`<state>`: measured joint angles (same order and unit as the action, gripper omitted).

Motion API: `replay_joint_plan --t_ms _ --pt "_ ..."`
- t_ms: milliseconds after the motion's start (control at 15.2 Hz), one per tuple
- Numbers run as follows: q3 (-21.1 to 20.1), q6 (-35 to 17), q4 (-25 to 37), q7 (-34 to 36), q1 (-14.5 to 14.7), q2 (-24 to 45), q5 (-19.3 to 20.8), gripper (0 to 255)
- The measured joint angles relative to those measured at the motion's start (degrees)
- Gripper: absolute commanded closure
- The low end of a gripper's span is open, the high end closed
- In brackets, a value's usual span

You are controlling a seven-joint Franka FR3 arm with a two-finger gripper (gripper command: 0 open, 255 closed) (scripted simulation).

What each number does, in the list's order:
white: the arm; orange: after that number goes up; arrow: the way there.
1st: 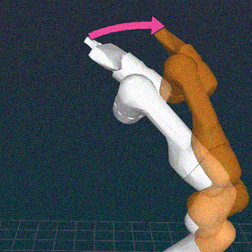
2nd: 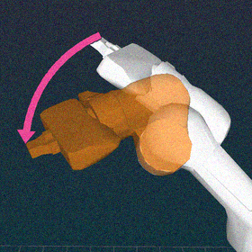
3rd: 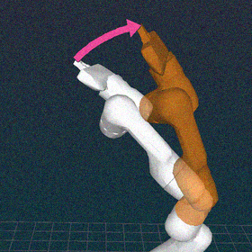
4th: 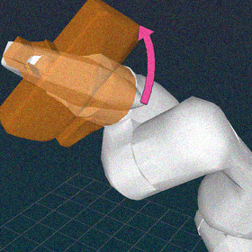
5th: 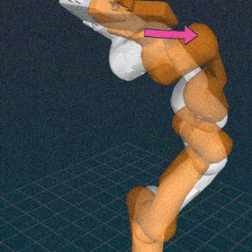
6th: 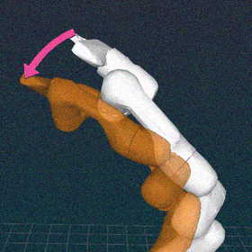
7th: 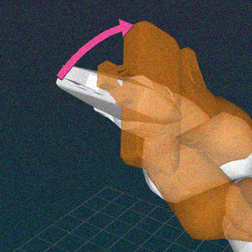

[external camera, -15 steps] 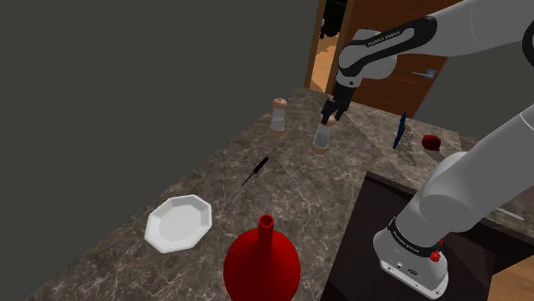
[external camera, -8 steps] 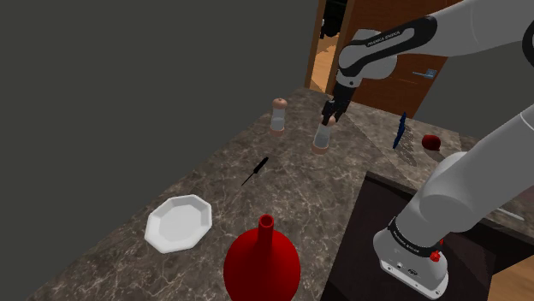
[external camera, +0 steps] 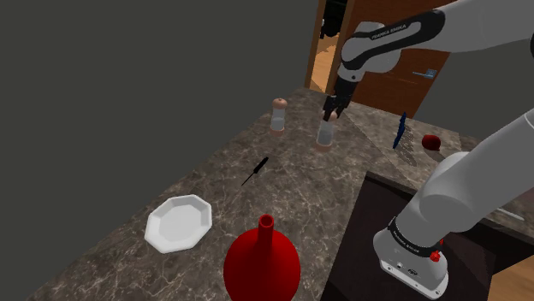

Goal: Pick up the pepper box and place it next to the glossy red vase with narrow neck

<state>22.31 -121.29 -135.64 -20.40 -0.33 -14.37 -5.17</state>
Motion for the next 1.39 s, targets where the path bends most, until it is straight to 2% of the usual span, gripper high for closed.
replay_joint_plan --t_ms 1386 --pt "-1.60 16.15 12.37 3.67 -0.09 -4.27 1.69 255"
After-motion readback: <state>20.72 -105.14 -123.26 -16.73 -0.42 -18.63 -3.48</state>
